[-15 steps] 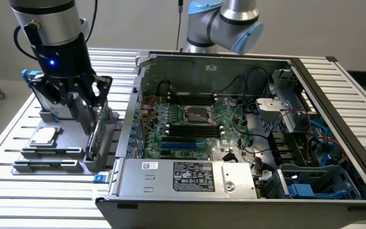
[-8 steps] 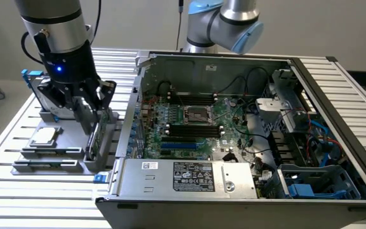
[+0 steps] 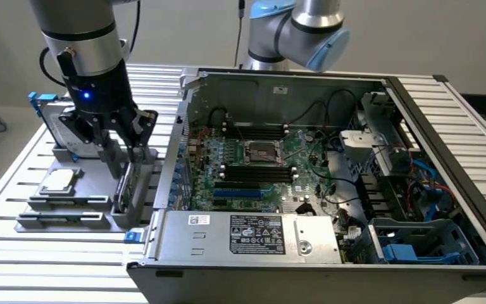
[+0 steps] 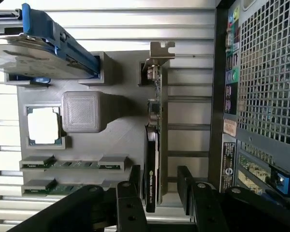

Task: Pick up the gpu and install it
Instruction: 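Pick up the gpu and move the gpu toward the slot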

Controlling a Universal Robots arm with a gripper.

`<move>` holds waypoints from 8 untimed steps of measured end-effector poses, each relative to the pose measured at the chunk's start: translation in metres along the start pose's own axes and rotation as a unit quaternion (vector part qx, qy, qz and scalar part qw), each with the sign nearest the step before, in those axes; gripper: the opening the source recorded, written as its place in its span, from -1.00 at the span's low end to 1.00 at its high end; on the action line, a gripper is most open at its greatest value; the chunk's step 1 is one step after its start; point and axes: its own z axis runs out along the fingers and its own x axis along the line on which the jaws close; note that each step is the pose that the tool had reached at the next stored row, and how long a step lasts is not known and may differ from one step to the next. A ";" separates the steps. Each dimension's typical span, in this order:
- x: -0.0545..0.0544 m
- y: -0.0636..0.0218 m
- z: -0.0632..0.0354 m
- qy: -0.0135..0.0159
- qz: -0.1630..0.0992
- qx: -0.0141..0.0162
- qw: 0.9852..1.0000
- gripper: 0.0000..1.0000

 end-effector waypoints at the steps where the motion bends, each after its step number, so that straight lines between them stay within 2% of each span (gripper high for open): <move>1: 0.000 0.0014 0.0017 0.000 0.001 0.000 1.000 -0.11; 8: -0.001 0.0120 0.0145 0.001 0.010 0.000 1.000 -0.11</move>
